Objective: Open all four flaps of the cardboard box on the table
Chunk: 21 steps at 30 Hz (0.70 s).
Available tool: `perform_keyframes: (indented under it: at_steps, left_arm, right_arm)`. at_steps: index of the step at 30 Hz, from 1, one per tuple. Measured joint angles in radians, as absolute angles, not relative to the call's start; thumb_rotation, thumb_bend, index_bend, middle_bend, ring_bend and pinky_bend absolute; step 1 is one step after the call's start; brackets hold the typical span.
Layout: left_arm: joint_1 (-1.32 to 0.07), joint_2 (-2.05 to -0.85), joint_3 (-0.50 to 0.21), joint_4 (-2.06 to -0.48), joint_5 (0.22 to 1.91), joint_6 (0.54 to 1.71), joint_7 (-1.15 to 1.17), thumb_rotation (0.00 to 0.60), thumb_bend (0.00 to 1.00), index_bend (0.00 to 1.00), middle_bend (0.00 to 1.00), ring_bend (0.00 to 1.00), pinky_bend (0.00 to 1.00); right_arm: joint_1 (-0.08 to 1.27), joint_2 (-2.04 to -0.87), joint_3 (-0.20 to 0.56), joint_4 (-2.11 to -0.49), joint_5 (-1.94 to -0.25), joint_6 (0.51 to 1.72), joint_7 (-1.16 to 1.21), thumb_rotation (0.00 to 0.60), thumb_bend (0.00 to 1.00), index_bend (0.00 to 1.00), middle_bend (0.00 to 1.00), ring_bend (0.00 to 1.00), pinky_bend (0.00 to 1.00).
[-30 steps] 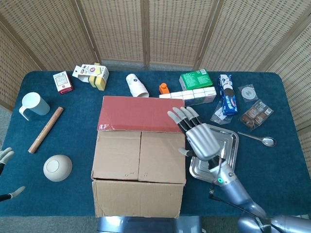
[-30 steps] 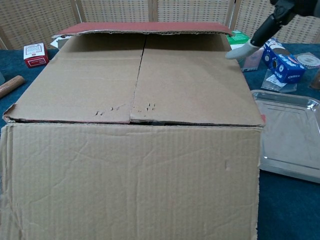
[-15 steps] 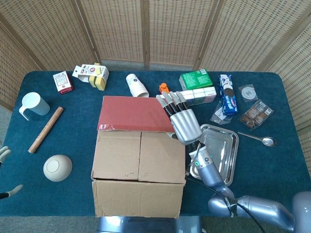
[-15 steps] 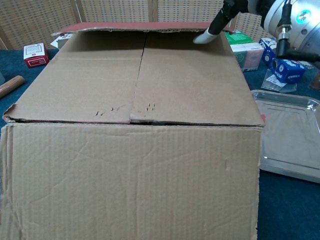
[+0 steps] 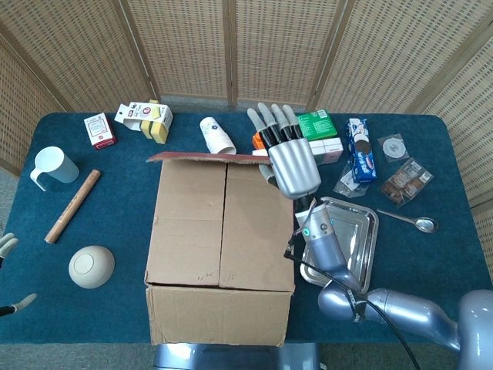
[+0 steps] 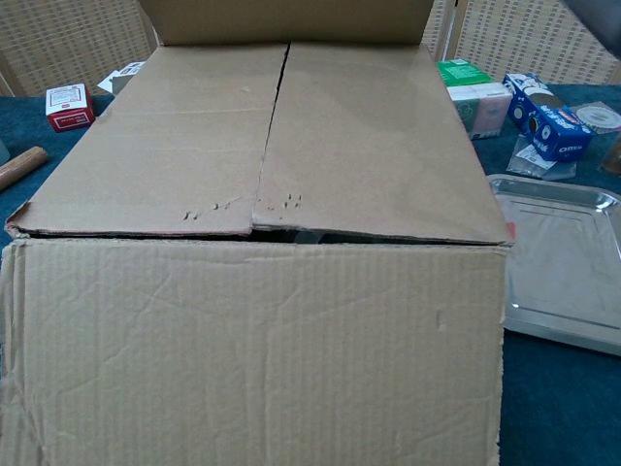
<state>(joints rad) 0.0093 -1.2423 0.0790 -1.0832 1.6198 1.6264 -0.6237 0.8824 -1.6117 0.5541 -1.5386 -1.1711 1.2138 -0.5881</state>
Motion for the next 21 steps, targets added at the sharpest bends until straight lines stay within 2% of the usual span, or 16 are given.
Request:
perform_keyframes:
  at_steps: [4,8,15,21]
  left_arm:
    - [0.015,-1.245,0.077,-1.073,1.62,1.634,-0.629,0.6,0.15,0.0,0.0,0.0,0.1]
    - [0.017,-1.247,0.075,-1.067,1.623,1.639,-0.633,0.6,0.15,0.0,0.0,0.0,0.1]
    - [0.017,-1.247,0.075,-1.064,1.63,1.64,-0.641,0.6,0.15,0.0,0.0,0.0,0.11]
    - [0.015,-1.247,0.075,-1.068,1.637,1.643,-0.637,0.6,0.15,0.0,0.0,0.0,0.11]
  right_arm:
    - [0.955,-1.624,0.612,-1.451,-1.15,1.223,-0.6,0.6,0.25,0.0,0.0,0.0,0.0]
    - [0.992,-1.633,0.638,-1.406,-1.114,1.238,-0.631,0.6,0.2,0.0,0.0,0.0,0.0]
    - [1.009,-1.635,0.598,-1.351,-1.075,1.239,-0.681,0.6,0.04,0.0,0.0,0.0,0.0]
    - [1.044,-1.663,0.572,-1.237,-1.062,1.235,-0.71,0.6,0.0,0.0,0.0,0.0,0.0]
